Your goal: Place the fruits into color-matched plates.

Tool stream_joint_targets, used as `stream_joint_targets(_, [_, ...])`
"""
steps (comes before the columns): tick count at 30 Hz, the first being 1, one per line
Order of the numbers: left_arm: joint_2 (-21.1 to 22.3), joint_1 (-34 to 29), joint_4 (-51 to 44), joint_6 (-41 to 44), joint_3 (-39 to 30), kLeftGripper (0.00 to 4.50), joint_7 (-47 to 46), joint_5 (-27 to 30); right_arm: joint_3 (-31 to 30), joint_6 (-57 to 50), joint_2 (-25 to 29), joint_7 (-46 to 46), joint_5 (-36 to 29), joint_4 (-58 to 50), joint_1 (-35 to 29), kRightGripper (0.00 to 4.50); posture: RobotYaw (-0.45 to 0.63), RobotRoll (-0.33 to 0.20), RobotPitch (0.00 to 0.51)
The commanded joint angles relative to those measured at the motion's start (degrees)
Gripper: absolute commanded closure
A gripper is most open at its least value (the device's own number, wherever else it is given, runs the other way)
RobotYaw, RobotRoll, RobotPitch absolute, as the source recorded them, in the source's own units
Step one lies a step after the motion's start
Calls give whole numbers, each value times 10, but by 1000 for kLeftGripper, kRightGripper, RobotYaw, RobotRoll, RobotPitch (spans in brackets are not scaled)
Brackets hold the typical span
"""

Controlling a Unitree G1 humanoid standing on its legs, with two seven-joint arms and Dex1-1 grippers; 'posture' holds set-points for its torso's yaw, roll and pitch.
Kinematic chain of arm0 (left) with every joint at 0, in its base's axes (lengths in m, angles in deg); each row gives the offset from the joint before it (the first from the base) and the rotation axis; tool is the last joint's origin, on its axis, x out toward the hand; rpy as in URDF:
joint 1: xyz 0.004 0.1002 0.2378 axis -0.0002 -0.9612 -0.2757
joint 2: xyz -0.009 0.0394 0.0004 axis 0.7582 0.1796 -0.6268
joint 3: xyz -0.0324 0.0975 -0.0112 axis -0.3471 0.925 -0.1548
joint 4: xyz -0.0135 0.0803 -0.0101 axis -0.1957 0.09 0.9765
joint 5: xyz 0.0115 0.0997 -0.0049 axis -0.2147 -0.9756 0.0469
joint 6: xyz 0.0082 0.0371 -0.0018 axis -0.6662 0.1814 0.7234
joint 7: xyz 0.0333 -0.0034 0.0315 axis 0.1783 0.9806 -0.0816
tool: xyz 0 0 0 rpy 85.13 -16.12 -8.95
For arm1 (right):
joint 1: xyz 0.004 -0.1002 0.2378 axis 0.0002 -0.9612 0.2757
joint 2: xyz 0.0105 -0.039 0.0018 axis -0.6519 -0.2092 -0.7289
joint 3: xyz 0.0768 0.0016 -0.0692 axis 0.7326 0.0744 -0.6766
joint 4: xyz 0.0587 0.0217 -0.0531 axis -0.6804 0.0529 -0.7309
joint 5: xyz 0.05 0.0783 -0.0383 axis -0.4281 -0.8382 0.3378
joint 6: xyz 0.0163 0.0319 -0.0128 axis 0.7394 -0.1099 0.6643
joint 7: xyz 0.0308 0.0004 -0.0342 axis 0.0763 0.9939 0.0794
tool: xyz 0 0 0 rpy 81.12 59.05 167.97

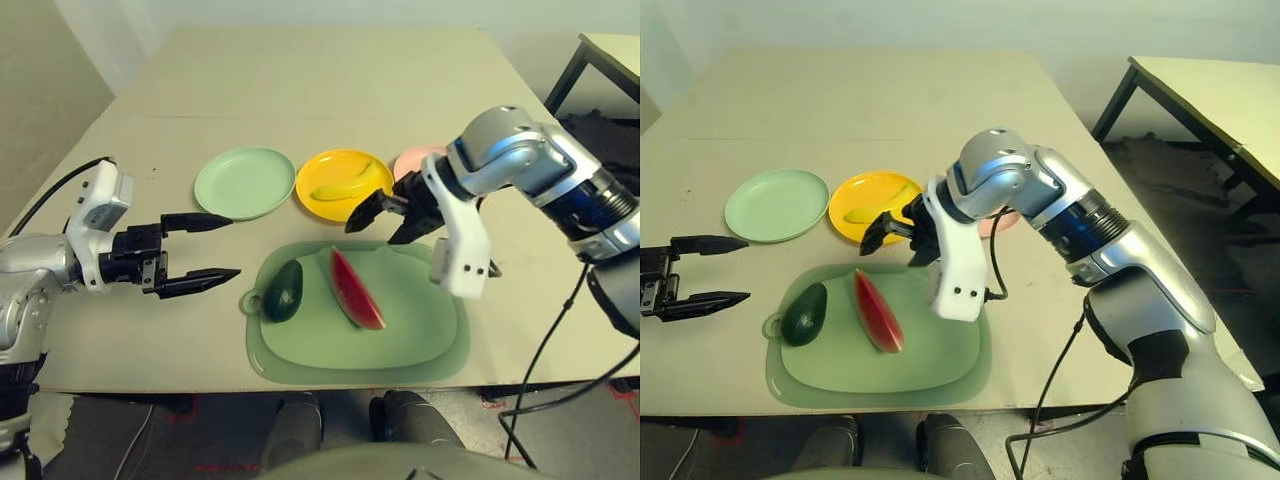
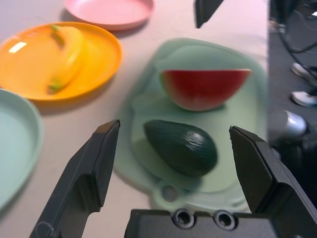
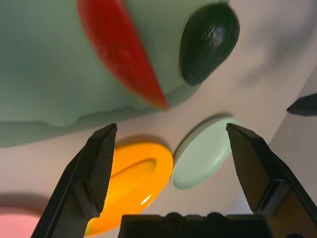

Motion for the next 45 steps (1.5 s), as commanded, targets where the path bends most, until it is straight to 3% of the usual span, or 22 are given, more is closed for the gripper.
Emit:
stream_joint_targets(1, [15,-20,-22,13,-4,0,17,12,-9,-9,-16,6,10,-8,0,54,96,0,86])
stream_joint_targets(12, [11,-42,-29,14,-26,0,-3,15,-44,18,-36,10,26,-25,-27,54,130,0,95])
stream_joint_targets(28, [8,-50,-34,17,-42,0,-25,28,-73,80,-91,-61,172,109,-54,54,149,0,104])
stream_joint_targets(36, [2,-35,-27,27,-47,0,-34,43,-92,111,-63,-87,212,141,-78,54,154,0,112])
stream_joint_targets(45, [1,-43,-28,19,-47,0,-38,38,-102,109,-29,-88,204,130,-94,54,160,0,104])
